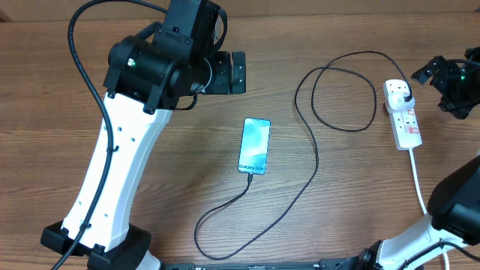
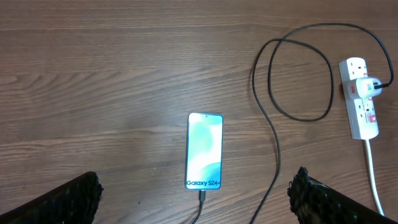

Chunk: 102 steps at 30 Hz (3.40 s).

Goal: Plug charger to phone and switch on socket

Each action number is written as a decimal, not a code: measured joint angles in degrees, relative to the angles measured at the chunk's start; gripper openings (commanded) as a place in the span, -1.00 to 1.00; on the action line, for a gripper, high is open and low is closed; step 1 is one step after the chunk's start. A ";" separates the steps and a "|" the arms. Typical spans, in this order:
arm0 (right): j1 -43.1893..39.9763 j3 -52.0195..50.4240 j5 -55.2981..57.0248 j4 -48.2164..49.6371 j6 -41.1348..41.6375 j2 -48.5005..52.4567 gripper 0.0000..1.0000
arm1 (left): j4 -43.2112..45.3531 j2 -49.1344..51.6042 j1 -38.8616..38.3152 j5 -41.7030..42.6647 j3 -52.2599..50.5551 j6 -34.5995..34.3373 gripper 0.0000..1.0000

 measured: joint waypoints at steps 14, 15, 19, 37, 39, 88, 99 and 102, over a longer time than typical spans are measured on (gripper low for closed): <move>0.02 -0.42 0.98 8.15 -0.26 11.23 1.00 | -0.02 0.00 0.00 0.00 0.00 0.00 0.99; 0.02 -0.44 0.66 8.15 -0.31 11.41 1.00 | 0.00 0.00 0.00 -0.02 0.00 0.00 0.99; -0.04 -0.44 -0.63 8.20 -1.77 11.45 1.00 | 0.00 0.00 0.00 -0.02 0.00 0.00 0.99; -0.04 -0.50 -4.11 6.38 -3.23 13.70 0.99 | 0.00 0.00 0.00 -0.02 0.00 0.00 0.99; -0.04 -0.50 -4.20 6.38 -3.26 13.86 0.99 | 0.00 0.00 0.00 0.00 0.00 0.00 0.99; -0.04 -0.50 -4.20 6.45 -3.28 13.86 1.00 | 0.00 0.00 0.00 -0.02 0.00 0.00 0.99; 1.86 -0.50 -4.15 7.69 -3.91 13.86 1.00 | 0.00 0.00 0.00 -0.02 0.00 0.00 0.99; 2.56 -0.50 -3.63 7.93 -4.07 13.86 1.00 | 0.00 0.00 0.00 0.00 0.00 0.00 0.99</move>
